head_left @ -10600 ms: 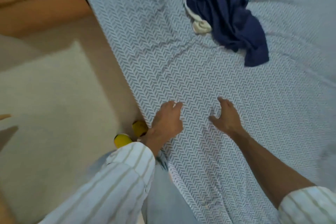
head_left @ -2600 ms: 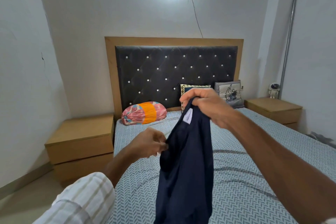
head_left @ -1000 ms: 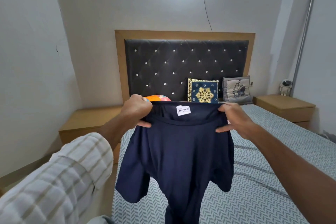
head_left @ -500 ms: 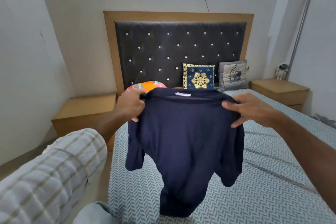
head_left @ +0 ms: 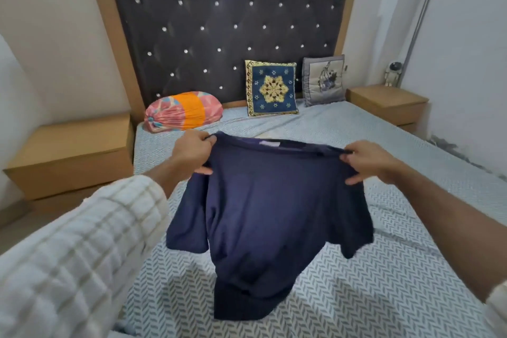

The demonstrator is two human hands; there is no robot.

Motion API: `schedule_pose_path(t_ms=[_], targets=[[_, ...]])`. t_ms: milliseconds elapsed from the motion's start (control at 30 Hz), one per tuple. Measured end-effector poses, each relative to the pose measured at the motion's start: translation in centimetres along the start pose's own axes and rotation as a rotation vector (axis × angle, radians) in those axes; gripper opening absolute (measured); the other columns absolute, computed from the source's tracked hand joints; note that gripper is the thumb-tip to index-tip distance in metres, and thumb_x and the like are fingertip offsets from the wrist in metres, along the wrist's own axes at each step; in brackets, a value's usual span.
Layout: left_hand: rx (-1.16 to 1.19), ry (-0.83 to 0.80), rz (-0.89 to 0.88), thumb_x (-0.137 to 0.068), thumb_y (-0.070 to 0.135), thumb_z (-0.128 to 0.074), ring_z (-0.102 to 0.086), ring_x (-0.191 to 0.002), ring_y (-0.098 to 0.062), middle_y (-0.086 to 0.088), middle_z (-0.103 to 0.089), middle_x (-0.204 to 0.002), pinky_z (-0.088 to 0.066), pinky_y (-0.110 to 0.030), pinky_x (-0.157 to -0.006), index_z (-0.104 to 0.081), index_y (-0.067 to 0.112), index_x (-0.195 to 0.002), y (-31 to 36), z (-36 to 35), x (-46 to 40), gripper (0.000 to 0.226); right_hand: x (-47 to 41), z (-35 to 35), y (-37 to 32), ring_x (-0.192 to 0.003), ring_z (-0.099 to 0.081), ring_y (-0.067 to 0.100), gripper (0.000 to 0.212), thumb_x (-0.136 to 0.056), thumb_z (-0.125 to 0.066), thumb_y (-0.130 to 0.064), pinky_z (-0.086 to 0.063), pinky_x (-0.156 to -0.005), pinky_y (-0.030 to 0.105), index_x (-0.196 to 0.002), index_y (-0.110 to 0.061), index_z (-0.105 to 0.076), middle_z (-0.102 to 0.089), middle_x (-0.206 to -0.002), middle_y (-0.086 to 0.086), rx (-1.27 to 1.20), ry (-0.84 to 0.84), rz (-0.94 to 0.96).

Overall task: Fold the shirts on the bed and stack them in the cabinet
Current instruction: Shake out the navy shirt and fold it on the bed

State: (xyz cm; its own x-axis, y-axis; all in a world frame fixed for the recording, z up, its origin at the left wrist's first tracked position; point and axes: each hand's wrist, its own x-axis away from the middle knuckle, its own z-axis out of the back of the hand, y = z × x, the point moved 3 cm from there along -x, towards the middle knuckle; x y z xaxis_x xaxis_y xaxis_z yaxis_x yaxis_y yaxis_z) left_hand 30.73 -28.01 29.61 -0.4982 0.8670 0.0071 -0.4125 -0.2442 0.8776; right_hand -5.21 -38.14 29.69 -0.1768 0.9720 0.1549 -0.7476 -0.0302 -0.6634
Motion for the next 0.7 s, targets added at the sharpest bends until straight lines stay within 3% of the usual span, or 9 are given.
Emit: schedule_pose_path(t_ms=[67,100,167,267,333,433,500,567,700], targets=[[0.238,0.019,-0.034,-0.100,0.023,-0.056,-0.060,-0.088,-0.025,-0.008,-0.059,-0.100,-0.062,-0.045,-0.071,-0.070,0.012,-0.104,3.4,-1.0,-2.6,0.019,-1.9,2.9,-1.6,-0.090,-0.069,0.030,0.007,-0.096,-0.057,-0.009,-0.063,-0.071,0.041,-0.092,-0.007,-0.063,-0.064,-0.103,0.014,-0.220,0.174,0.040],[0.291,0.043,-0.099,-0.097,0.024,-0.057,-0.058,-0.083,-0.023,-0.008,-0.059,-0.092,-0.060,-0.043,-0.075,-0.071,0.015,-0.094,5.3,-0.7,-4.0,0.017,-2.4,4.5,-2.9,-0.093,-0.068,0.030,0.008,-0.092,-0.062,-0.007,-0.062,-0.074,0.042,-0.089,-0.014,-0.064,-0.065,-0.099,0.011,-0.260,0.264,0.087],[0.287,0.175,-0.247,-0.088,0.034,-0.059,-0.053,-0.073,-0.019,-0.002,-0.055,-0.073,-0.057,-0.041,-0.075,-0.065,0.020,-0.072,9.7,1.0,-7.0,0.022,-3.0,8.6,-5.8,-0.087,-0.065,0.024,0.015,-0.087,-0.068,-0.005,-0.056,-0.070,0.035,-0.082,-0.019,-0.067,-0.064,-0.084,0.003,-0.279,0.473,0.180],[0.225,0.356,-0.467,-0.082,0.045,-0.057,-0.056,-0.070,-0.015,0.004,-0.057,-0.067,-0.058,-0.040,-0.076,-0.067,0.030,-0.071,16.6,4.6,-8.8,0.021,-1.8,14.1,-10.5,-0.084,-0.062,0.017,0.017,-0.093,-0.061,-0.011,-0.048,-0.066,0.029,-0.102,-0.015,-0.074,-0.066,-0.086,0.001,-0.277,0.734,0.347],[0.184,0.436,-0.590,-0.086,0.046,-0.055,-0.063,-0.074,-0.017,0.001,-0.064,-0.073,-0.054,-0.039,-0.077,-0.071,0.025,-0.080,20.7,7.0,-6.9,0.027,-0.7,17.3,-12.3,-0.089,-0.063,0.016,0.020,-0.094,-0.058,-0.017,-0.047,-0.072,0.025,-0.106,-0.016,-0.074,-0.068,-0.092,-0.001,-0.223,0.847,0.456],[0.080,0.473,-0.749,-0.096,0.040,-0.052,-0.069,-0.096,-0.022,-0.004,-0.074,-0.099,-0.054,-0.040,-0.088,-0.074,0.017,-0.104,23.1,9.3,-5.4,0.033,0.7,19.7,-12.7,-0.094,-0.065,0.020,0.025,-0.092,-0.055,-0.025,-0.048,-0.082,0.027,-0.106,-0.016,-0.074,-0.068,-0.093,-0.003,-0.121,0.906,0.572],[0.017,0.478,-0.808,-0.100,0.035,-0.051,-0.067,-0.099,-0.019,-0.001,-0.073,-0.105,-0.053,-0.039,-0.092,-0.073,0.015,-0.110,22.9,9.9,-4.5,0.032,1.7,19.9,-12.2,-0.093,-0.066,0.023,0.026,-0.093,-0.054,-0.028,-0.046,-0.081,0.025,-0.106,-0.016,-0.074,-0.067,-0.091,-0.002,-0.062,0.906,0.617],[-0.031,0.481,-0.856,-0.101,0.035,-0.050,-0.064,-0.093,-0.015,0.002,-0.072,-0.102,-0.052,-0.032,-0.087,-0.073,0.013,-0.109,22.0,10.1,-3.3,0.032,2.5,19.3,-11.7,-0.090,-0.064,0.019,0.026,-0.096,-0.053,-0.029,-0.042,-0.081,0.023,-0.108,-0.018,-0.073,-0.066,-0.091,-0.003,-0.020,0.882,0.640],[-0.141,0.432,-0.941,-0.099,0.033,-0.052,-0.063,-0.081,-0.020,-0.007,-0.070,-0.088,-0.049,-0.038,-0.076,-0.070,0.010,-0.094,17.7,9.2,-0.5,0.030,4.7,15.9,-8.6,-0.087,-0.063,0.018,0.022,-0.099,-0.055,-0.027,-0.041,-0.080,0.024,-0.109,-0.020,-0.073,-0.070,-0.089,-0.001,0.009,0.820,0.633]])
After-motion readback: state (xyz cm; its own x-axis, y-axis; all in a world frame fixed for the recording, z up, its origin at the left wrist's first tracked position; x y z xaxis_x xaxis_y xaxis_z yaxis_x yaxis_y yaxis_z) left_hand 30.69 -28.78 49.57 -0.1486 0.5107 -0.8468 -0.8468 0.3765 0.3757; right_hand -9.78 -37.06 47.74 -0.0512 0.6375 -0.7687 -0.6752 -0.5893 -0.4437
